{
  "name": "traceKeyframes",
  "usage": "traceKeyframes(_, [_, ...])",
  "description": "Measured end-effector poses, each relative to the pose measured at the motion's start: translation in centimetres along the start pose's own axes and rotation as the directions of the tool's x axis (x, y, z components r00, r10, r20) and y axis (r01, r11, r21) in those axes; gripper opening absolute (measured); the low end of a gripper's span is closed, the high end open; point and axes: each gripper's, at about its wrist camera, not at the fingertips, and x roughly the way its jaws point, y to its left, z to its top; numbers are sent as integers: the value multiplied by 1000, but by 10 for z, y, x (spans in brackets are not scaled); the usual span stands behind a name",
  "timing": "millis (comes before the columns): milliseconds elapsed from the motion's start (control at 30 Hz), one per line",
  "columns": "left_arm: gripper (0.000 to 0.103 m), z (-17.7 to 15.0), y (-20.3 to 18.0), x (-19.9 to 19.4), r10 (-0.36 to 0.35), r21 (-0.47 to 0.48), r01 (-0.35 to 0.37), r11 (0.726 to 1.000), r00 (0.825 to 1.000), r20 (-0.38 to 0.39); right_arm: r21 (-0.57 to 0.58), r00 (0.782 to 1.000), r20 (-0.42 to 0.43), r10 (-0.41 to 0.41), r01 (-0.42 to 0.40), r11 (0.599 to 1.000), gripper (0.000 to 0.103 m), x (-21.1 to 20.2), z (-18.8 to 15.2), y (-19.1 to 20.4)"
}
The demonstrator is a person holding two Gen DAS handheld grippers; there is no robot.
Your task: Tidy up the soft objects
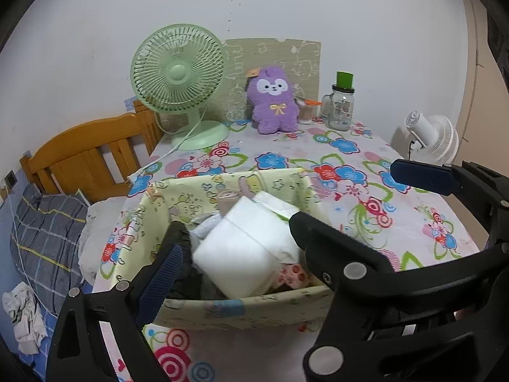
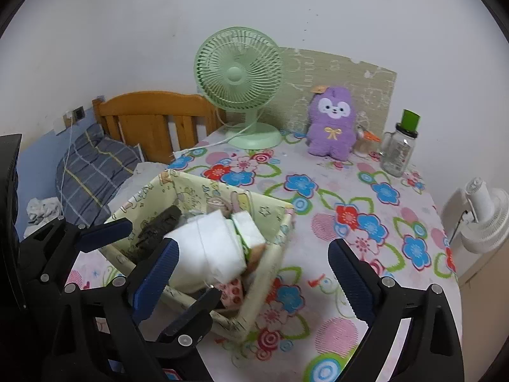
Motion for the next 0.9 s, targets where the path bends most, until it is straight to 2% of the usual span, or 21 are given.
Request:
traceKeyframes(467, [98, 1, -47, -19, -28, 26, 27, 999, 998, 47, 75, 996, 31, -82, 79, 994, 98, -42, -22, -39])
traceKeyframes(900, [98, 1, -78, -32, -35, 21, 34, 999, 996, 78, 154, 984, 60, -166, 156, 976, 99, -73, -43, -79])
